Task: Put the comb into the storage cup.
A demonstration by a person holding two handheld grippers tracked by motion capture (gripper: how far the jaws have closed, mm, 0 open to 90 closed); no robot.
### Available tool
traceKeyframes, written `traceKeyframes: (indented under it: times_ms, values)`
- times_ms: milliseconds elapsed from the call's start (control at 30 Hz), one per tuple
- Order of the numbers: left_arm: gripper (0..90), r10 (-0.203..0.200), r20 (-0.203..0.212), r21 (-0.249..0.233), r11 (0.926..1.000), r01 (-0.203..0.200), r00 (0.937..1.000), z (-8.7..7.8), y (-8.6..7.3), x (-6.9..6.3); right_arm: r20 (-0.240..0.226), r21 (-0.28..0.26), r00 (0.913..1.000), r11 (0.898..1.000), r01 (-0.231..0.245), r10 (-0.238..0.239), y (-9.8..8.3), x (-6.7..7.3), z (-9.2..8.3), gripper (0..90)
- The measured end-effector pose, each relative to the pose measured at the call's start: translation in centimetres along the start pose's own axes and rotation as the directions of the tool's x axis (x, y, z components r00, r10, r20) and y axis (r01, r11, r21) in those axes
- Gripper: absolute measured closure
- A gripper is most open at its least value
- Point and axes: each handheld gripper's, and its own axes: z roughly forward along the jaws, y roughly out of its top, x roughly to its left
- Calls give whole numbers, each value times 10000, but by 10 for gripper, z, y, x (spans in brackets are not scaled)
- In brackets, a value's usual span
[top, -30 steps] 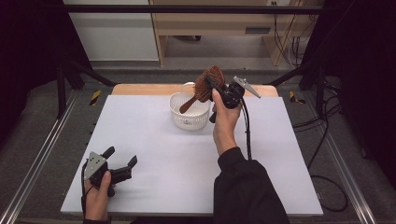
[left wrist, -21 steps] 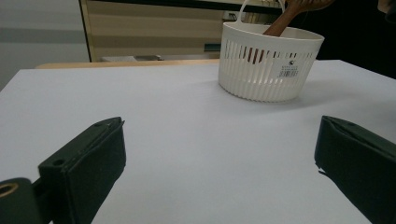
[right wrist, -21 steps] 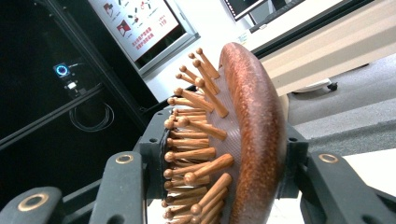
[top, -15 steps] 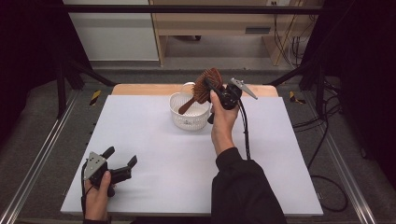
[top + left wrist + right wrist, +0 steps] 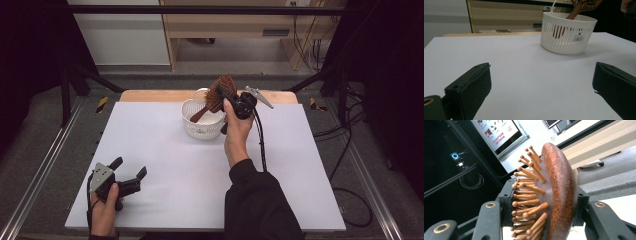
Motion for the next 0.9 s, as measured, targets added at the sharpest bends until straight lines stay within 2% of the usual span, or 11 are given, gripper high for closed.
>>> traceKeyframes:
  times_ms: [567,900]
  values:
    - [21,-30,-1,5,10000,30,10000,1,0,0,92,145,9999,9999,-67,65,-10,-8,1,505]
    - [21,-35,2,0,10000,35,10000,0,0,0,44,193,9999,9998,-104,103,-14,-7,2,504]
